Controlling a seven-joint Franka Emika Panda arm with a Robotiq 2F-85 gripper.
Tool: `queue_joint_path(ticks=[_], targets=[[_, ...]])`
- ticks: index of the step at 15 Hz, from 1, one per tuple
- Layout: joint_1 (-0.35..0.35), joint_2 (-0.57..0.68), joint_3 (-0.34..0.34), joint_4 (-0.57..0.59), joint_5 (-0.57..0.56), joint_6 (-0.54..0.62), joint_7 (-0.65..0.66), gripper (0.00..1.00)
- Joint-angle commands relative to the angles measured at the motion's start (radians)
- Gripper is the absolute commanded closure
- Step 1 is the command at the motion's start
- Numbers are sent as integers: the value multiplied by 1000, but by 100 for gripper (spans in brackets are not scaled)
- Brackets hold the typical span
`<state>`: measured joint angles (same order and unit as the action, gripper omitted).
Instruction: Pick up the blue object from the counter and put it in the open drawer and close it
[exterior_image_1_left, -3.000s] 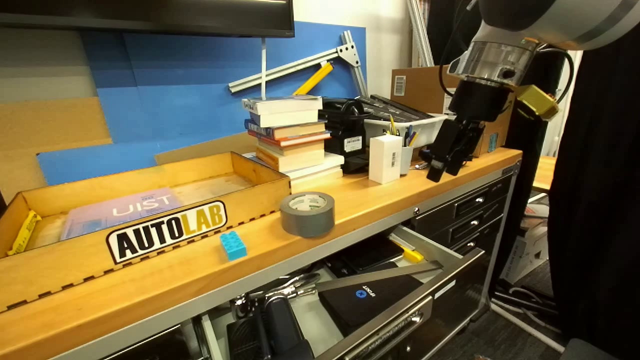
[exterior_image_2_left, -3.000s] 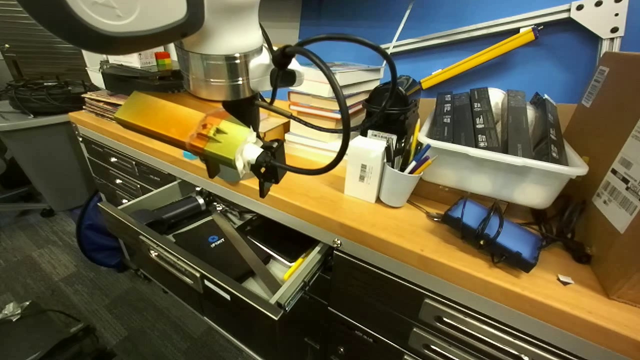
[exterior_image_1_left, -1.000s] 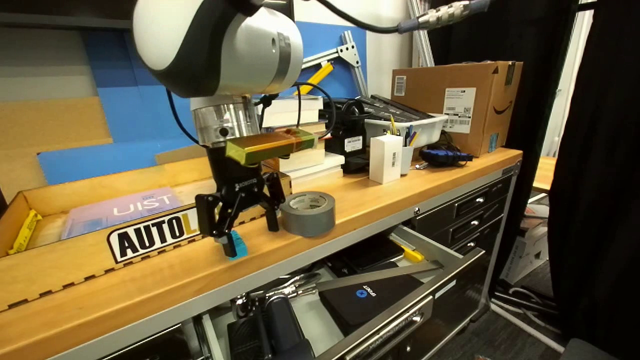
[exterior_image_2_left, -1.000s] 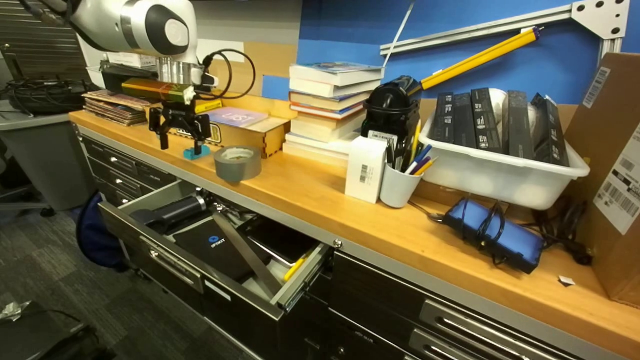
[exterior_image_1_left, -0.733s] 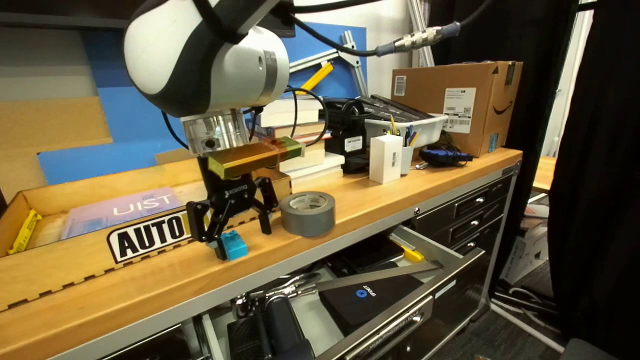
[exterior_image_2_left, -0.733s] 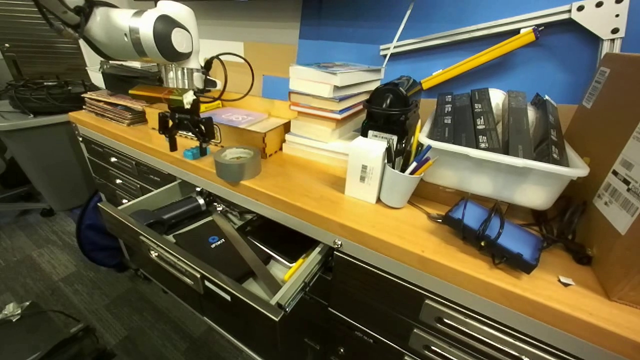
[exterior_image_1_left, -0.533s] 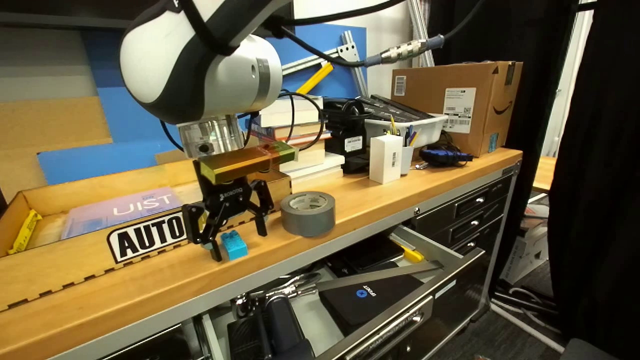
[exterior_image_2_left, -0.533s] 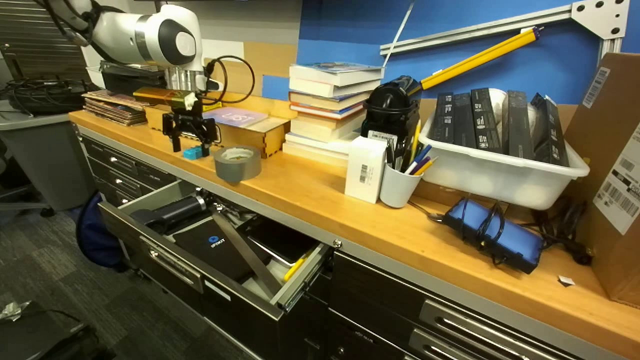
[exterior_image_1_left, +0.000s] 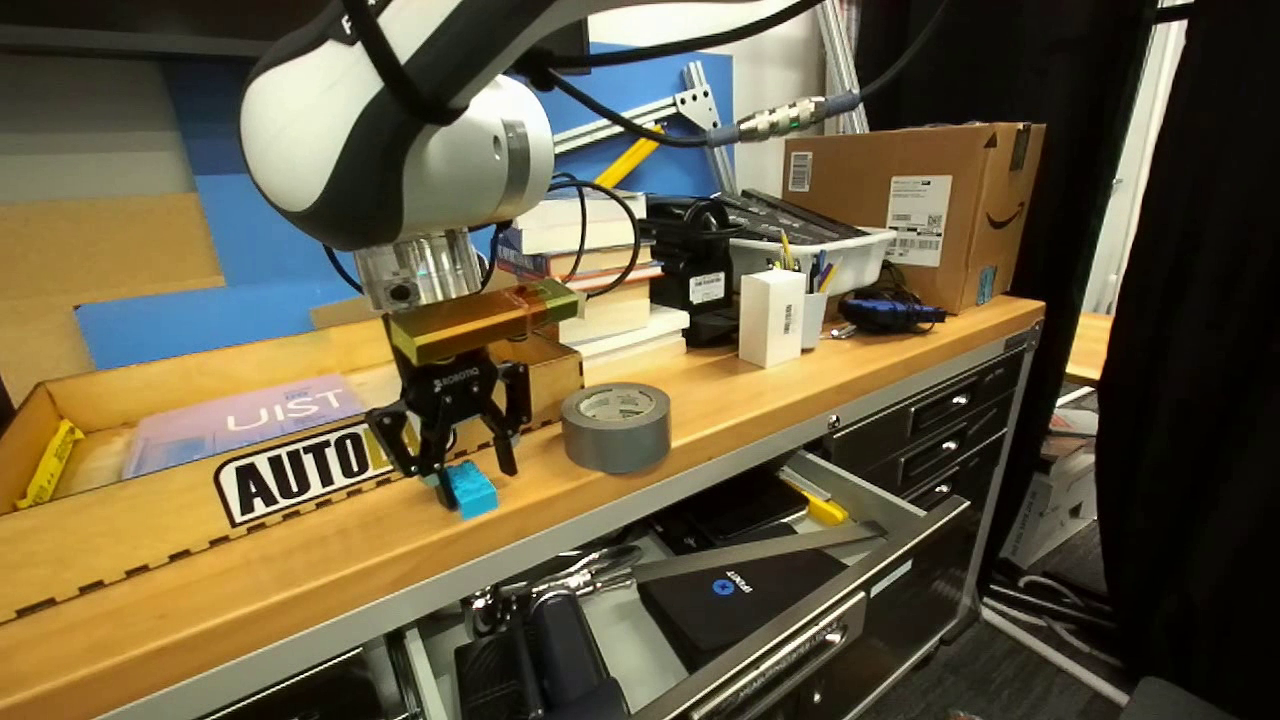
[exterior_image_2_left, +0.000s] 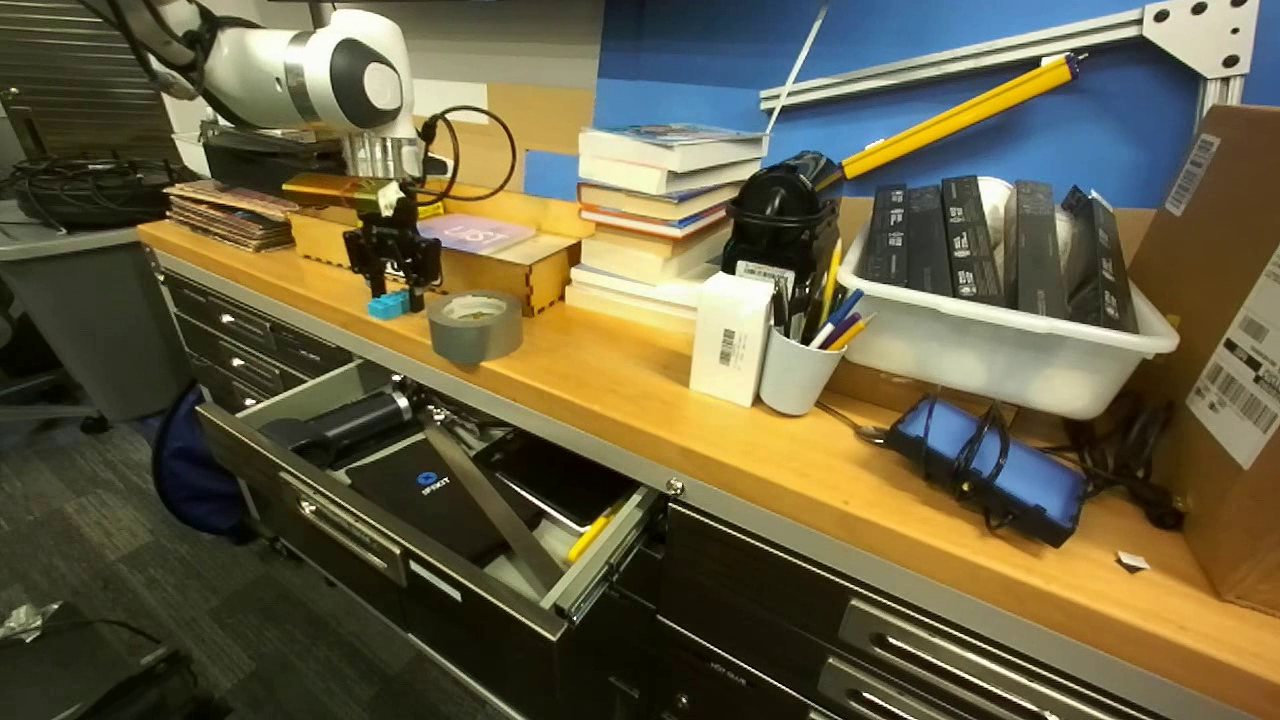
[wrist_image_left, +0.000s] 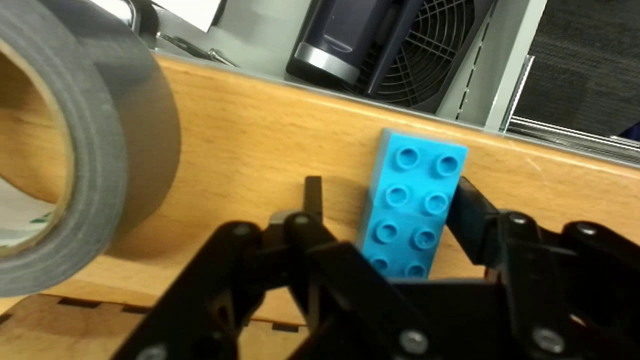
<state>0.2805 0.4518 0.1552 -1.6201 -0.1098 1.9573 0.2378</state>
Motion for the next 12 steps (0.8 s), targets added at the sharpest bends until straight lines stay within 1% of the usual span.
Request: queue_joint_path(ticks=[1, 2, 3, 4, 7, 9, 12], targets=[[9, 0, -10, 26, -3, -15, -3, 66], [3, -6, -5, 19, 7, -23, -22, 73], [-9, -15, 7, 12, 26, -55, -71, 82], [-15, -26, 11, -1, 33, -72, -102, 88], [-42, -98, 24, -92, 52, -143, -239, 86], [-60, -169, 22, -195, 49, -157, -300, 86], [-92, -284, 13, -372, 34, -97, -375, 86]])
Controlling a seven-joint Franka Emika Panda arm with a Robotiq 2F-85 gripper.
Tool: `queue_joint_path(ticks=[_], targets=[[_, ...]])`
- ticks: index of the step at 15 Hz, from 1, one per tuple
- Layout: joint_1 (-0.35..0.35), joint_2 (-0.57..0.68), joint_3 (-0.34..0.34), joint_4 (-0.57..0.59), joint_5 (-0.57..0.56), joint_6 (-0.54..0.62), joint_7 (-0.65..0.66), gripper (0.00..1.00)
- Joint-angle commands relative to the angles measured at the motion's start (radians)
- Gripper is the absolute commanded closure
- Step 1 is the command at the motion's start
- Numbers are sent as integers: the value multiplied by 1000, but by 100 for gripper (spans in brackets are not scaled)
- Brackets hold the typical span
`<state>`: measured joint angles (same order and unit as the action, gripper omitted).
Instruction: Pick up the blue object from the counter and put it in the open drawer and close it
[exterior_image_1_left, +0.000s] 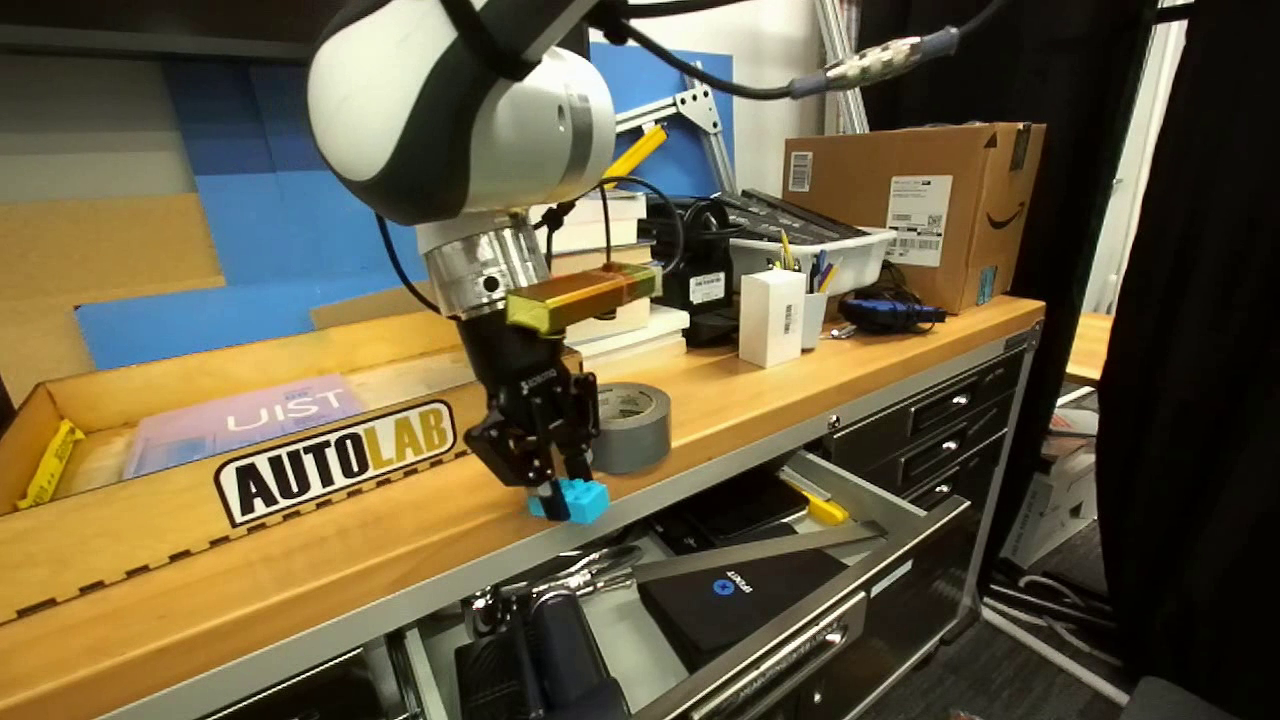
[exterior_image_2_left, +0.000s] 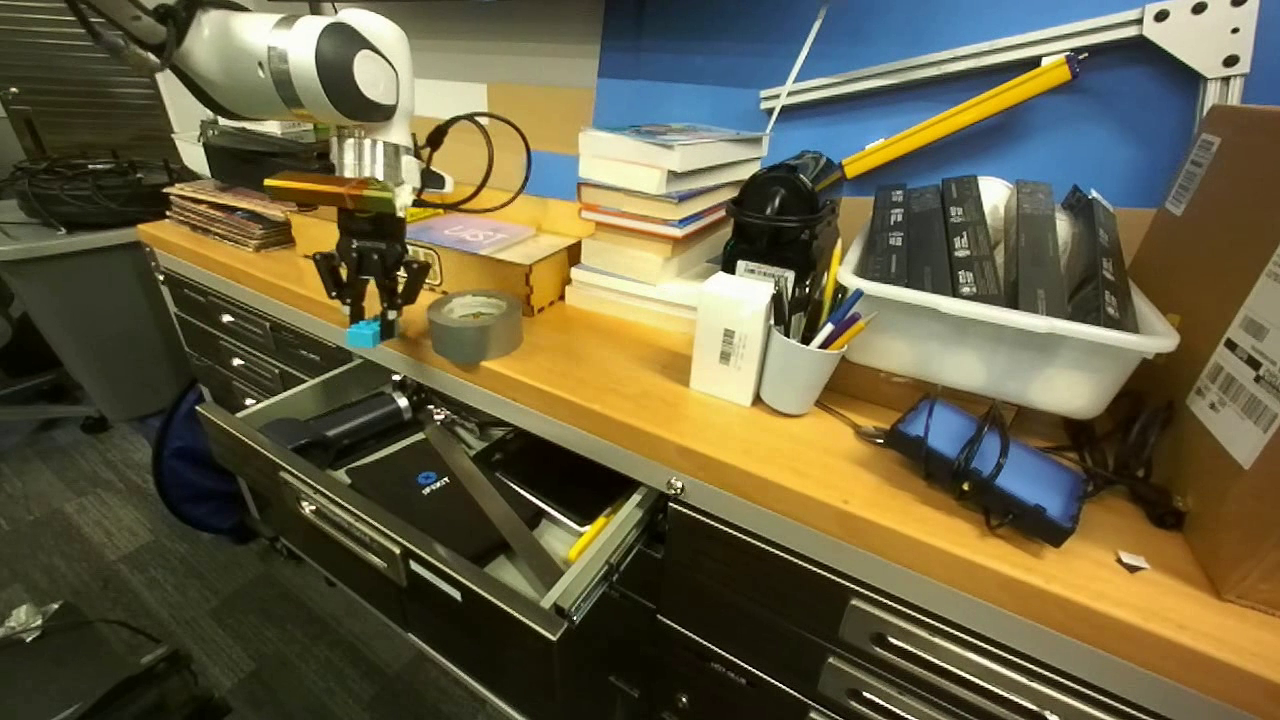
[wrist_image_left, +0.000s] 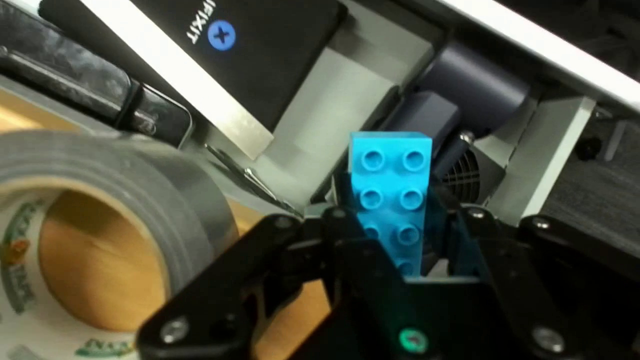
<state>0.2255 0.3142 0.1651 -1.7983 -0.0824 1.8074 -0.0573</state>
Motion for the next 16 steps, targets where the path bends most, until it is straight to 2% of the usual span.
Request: queue_joint_path(ticks=[1, 3, 7, 9, 10, 11, 12, 16], targets=[[-48, -178, -5, -249, -5, 82, -87, 85], [-74, -243, -18, -365, -16, 162, -110, 83], [-129, -342, -60, -602, 2, 401, -150, 83], [-154, -354, -85, -674, 15, 503, -196, 83], [-163, -356, -96, -697, 23, 537, -224, 74], [-173, -357, -107, -717, 35, 577, -256, 39], [-180, -359, -116, -734, 52, 614, -287, 38], [-193, -385, -135, -776, 116, 701, -376, 9]])
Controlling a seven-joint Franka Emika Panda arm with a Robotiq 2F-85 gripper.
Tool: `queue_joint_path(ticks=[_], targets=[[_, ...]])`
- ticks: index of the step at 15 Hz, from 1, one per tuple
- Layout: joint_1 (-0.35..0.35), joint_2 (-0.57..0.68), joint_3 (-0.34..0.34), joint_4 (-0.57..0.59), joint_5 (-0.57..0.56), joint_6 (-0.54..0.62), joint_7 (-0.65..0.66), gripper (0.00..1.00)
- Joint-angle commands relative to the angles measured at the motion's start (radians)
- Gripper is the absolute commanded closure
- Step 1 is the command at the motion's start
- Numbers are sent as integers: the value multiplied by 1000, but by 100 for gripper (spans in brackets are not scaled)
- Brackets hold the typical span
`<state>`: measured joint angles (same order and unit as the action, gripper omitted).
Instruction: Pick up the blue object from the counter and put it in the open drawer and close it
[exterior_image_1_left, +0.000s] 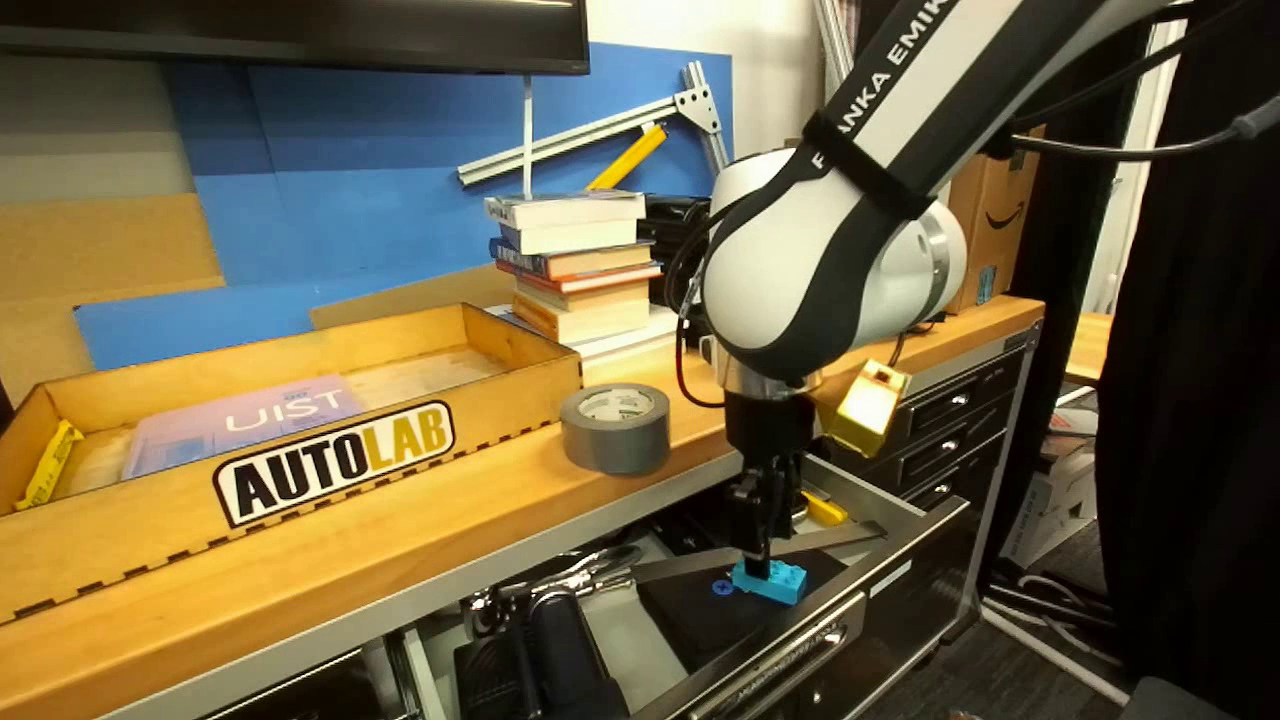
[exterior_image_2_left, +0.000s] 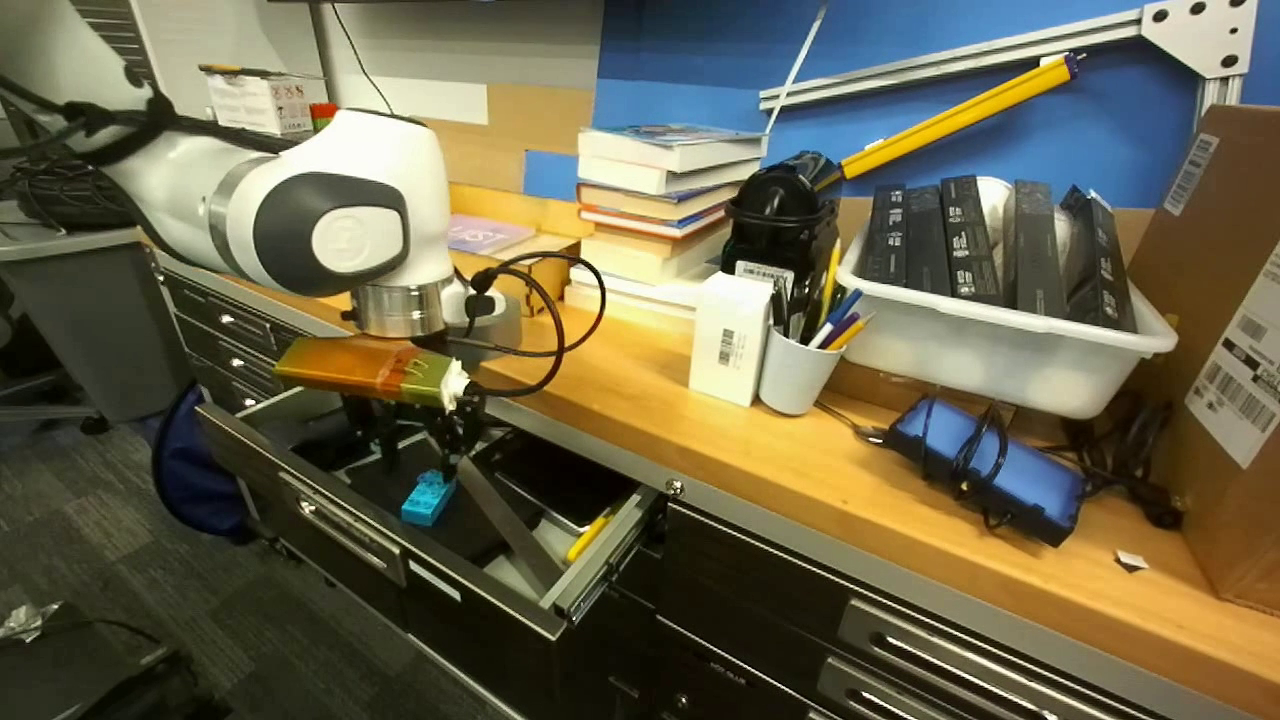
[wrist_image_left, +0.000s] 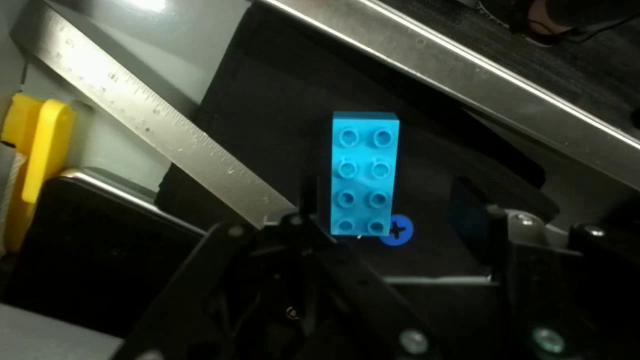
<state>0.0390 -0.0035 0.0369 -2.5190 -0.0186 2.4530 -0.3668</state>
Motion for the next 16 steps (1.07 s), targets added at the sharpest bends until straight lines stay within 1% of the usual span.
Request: queue_joint_path(ticks=[1, 4, 6, 8, 11, 12, 13, 16], targets=[[-7, -87, -9, -73, 65, 68, -71, 0], [-2, -156, -18, -131, 106, 98, -53, 0], [9, -203, -32, -162, 171, 68, -75, 0], [21, -221, -53, -178, 241, 26, -91, 0], [20, -190, -90, -163, 326, -87, -112, 0], [14, -184, -96, -163, 339, -114, -108, 0], [6, -174, -102, -168, 344, -128, -98, 0], [-8, -187, -108, -213, 345, -102, -39, 0]])
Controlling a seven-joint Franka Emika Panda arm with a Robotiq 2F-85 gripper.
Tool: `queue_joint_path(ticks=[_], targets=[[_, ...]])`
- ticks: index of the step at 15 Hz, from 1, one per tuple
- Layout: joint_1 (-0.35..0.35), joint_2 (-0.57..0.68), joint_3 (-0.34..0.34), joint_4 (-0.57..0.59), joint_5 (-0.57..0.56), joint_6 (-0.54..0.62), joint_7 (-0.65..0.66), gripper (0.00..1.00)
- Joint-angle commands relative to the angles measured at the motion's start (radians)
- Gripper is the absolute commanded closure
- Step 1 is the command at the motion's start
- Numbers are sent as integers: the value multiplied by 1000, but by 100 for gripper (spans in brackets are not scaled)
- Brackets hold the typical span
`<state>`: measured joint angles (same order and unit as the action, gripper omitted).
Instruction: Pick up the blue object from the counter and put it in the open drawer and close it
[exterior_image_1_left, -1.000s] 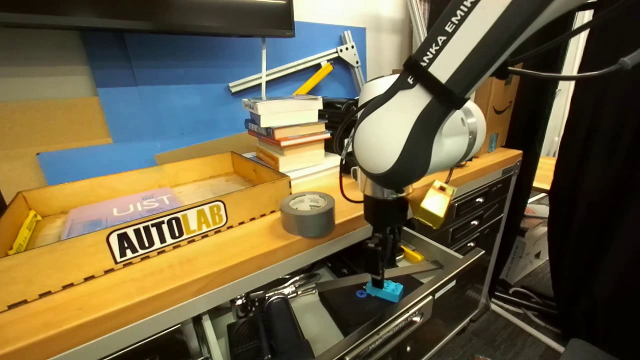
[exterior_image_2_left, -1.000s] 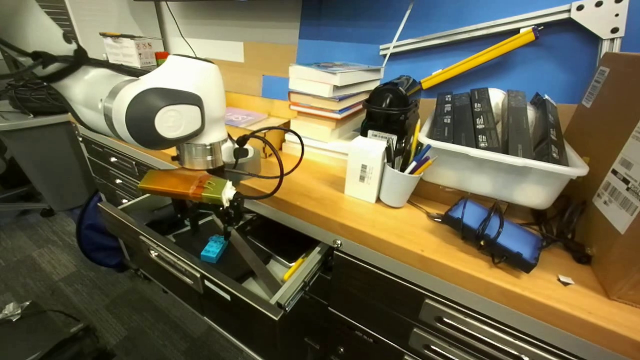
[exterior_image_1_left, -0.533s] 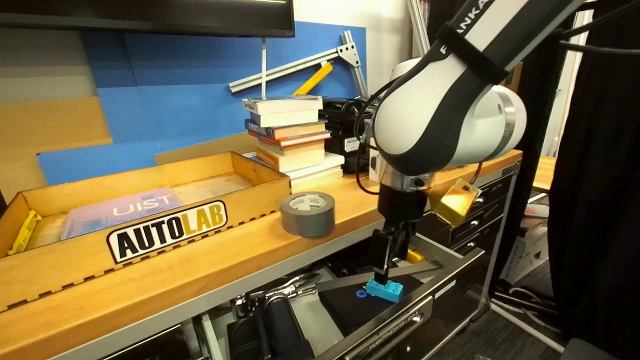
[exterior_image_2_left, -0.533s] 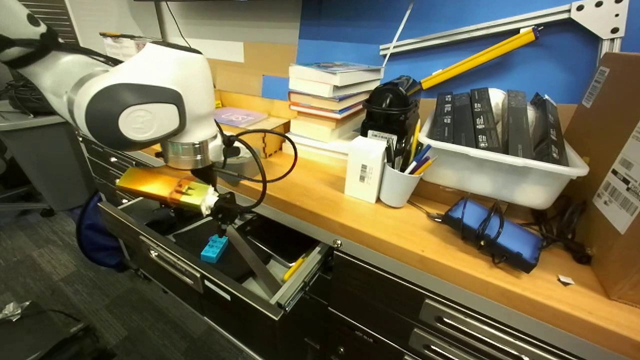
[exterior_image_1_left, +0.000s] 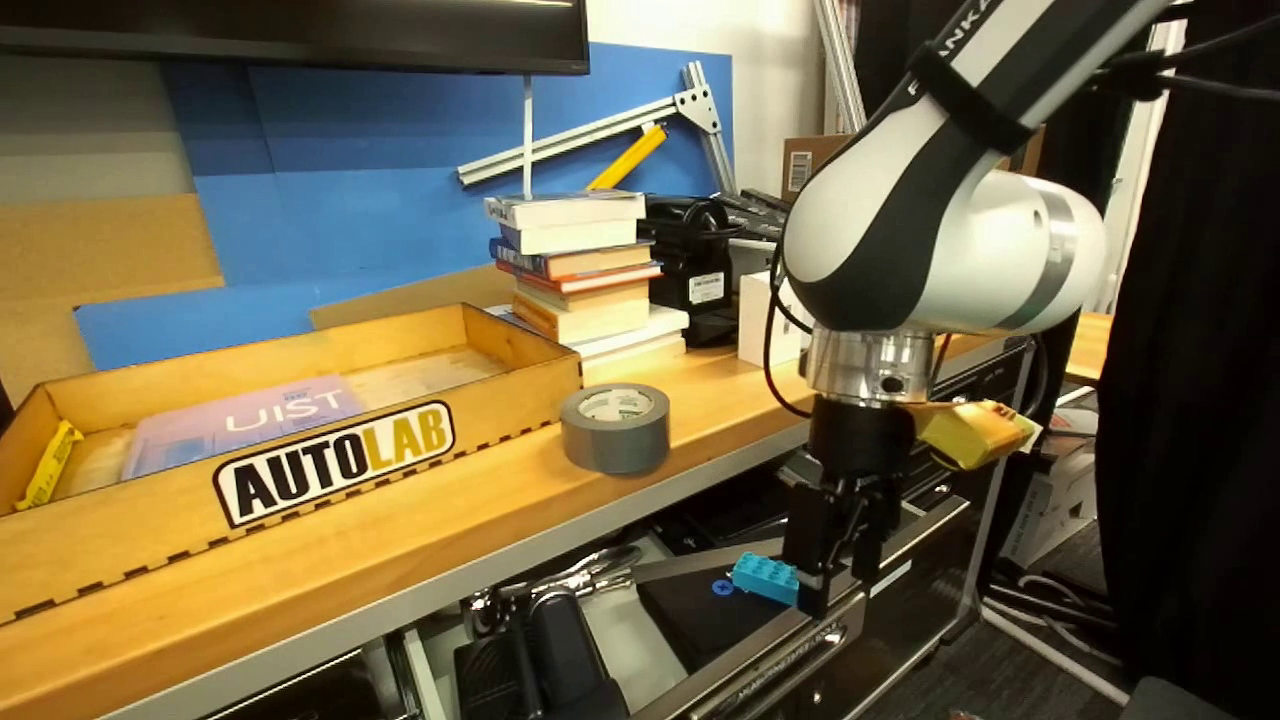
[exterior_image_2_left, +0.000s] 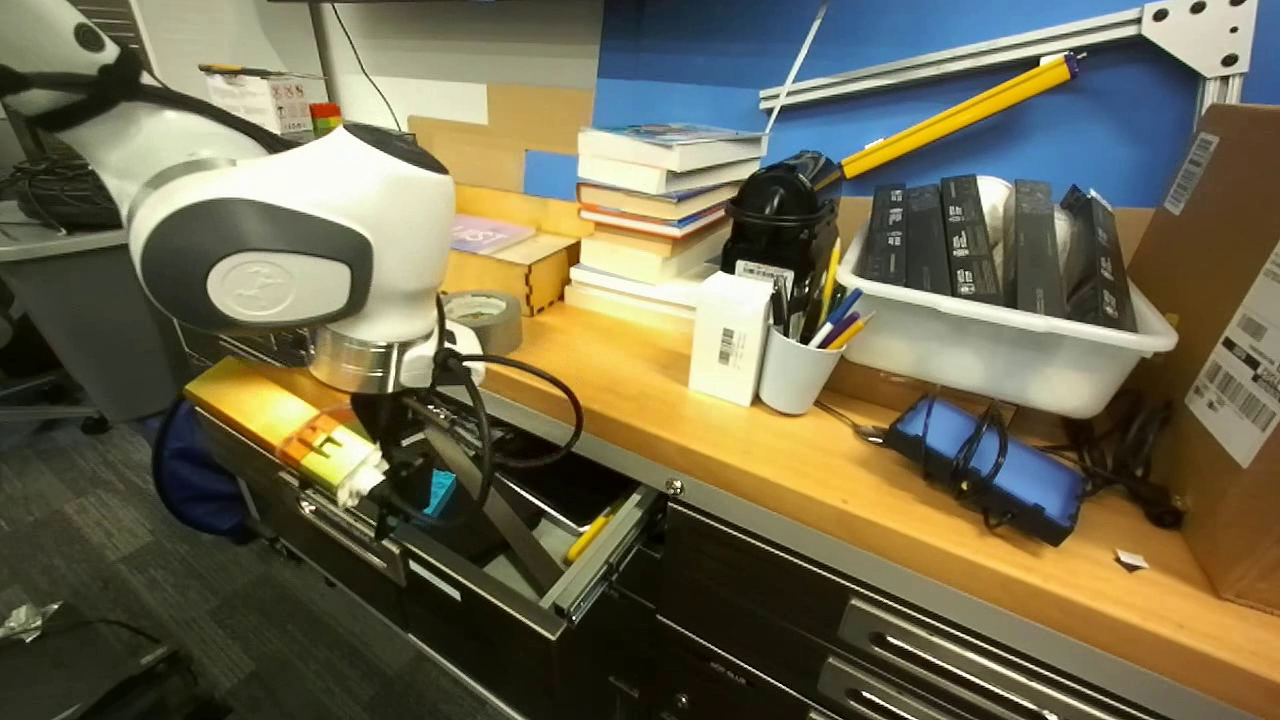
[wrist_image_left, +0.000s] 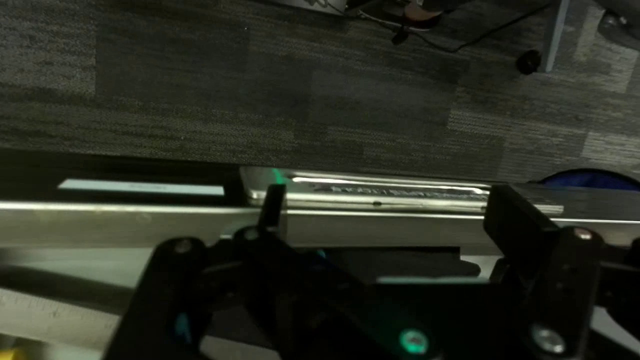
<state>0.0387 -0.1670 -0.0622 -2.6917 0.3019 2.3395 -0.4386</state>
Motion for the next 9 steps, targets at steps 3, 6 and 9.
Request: queue_joint_path(ticks=[3, 6, 9], targets=[[-16, 20, -12, -38, 4, -14, 73, 0], [-15, 120, -9, 13, -16, -71, 48, 0], [-16, 234, 10, 78, -30, -87, 32, 0]])
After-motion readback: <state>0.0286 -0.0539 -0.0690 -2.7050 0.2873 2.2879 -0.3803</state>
